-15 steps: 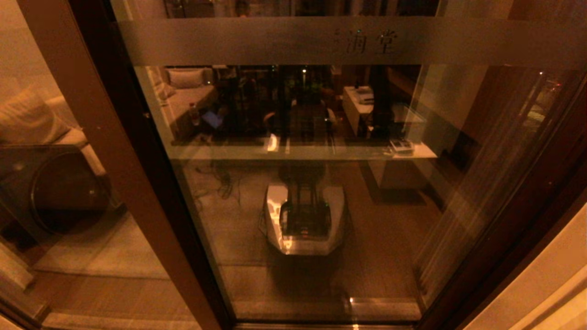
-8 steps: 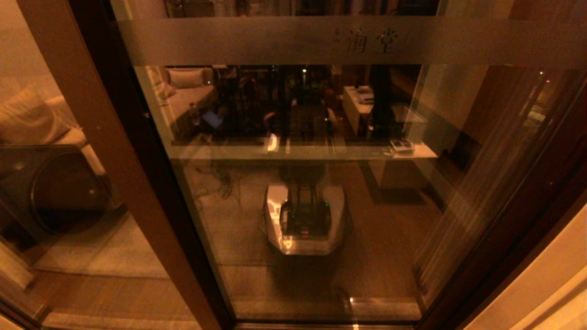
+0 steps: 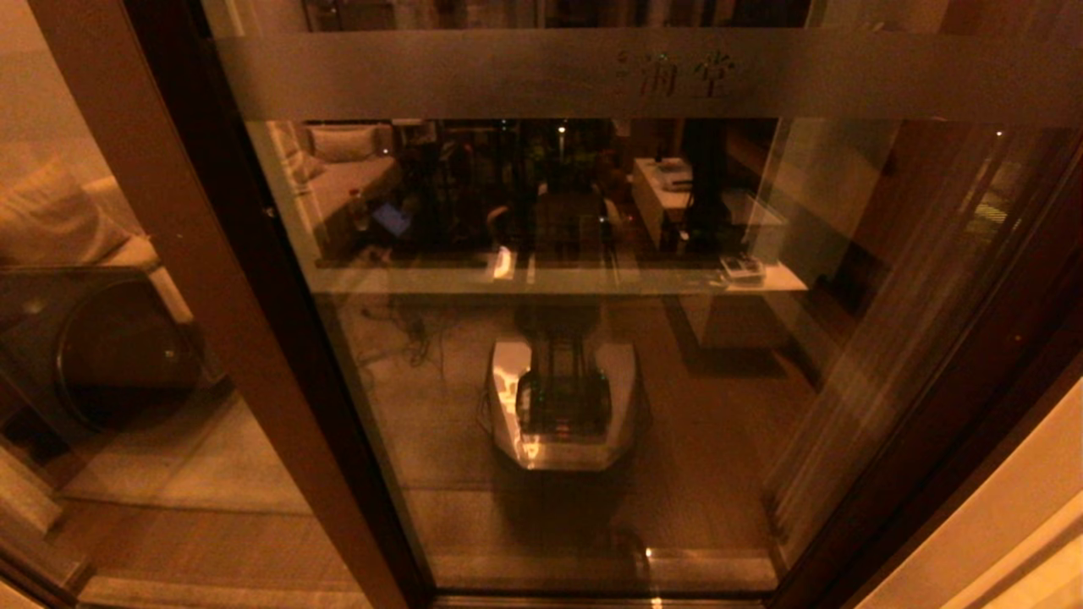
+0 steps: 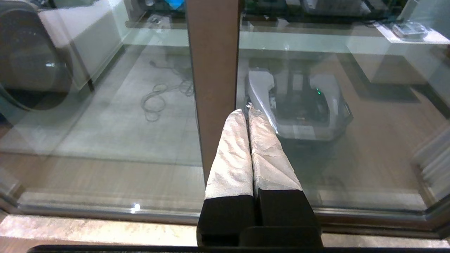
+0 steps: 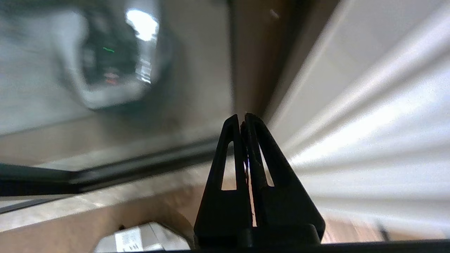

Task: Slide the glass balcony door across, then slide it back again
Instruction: Open the slid door

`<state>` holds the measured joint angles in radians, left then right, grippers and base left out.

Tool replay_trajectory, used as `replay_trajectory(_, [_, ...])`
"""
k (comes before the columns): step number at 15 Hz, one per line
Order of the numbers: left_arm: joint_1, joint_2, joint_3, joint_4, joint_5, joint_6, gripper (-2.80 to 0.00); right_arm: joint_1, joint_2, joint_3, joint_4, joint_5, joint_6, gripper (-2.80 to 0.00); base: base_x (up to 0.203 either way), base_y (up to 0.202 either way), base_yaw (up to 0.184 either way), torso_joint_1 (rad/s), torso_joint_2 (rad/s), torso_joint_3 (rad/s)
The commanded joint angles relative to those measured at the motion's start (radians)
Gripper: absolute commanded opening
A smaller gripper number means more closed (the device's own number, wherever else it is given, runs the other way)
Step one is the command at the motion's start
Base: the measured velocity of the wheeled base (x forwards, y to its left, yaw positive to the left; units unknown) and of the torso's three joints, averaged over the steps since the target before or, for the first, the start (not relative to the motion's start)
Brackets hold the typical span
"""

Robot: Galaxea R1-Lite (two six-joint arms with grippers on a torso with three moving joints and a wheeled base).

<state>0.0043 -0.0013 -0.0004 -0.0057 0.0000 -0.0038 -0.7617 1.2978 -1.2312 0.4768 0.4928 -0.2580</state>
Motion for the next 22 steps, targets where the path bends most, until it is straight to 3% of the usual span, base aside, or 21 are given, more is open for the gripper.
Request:
replay_trajectory(1, [0.000,0.001,0.000,0.000,0.000,-0.001,-2.80,-0.040,0.073,0.058,-0.106,0.093,-0.010,-2.80,0.000,0.000,0.000,0.000,0.00,0.000])
replay_trajectory(4, [0.000,0.001,0.000,0.000,0.000,-0.001,-2.80,-0.055,0.168,0.053,-0.256,0.099,-0.007,-2.80,0.000,0.000,0.000,0.000,0.00,0.000])
replay_trajectory(10, [0.000,0.001,0.000,0.000,0.000,-0.001,-2.80,-0.051,0.275,-0.078,-0.264,0.089,-0.009,-2.80,0.000,0.000,0.000,0.000,0.00,0.000])
replay_trajectory(12, [0.000,0.001,-0.001,0.000,0.000,-0.001,-2.80,-0.028,0.292,-0.091,-0.265,0.037,-0.016,-2.80,0.000,0.000,0.000,0.000,0.00,0.000])
replay_trajectory(13, [0.000,0.001,-0.001,0.000,0.000,-0.001,-2.80,-0.013,0.293,-0.092,-0.265,0.022,-0.021,0.00,0.000,0.000,0.000,0.000,0.00,0.000])
replay_trajectory(22, [0.000,0.001,0.000,0.000,0.000,-0.001,-2.80,0.080,0.326,-0.090,-0.268,0.032,-0.028,0.00,0.000,0.000,0.000,0.000,0.00,0.000])
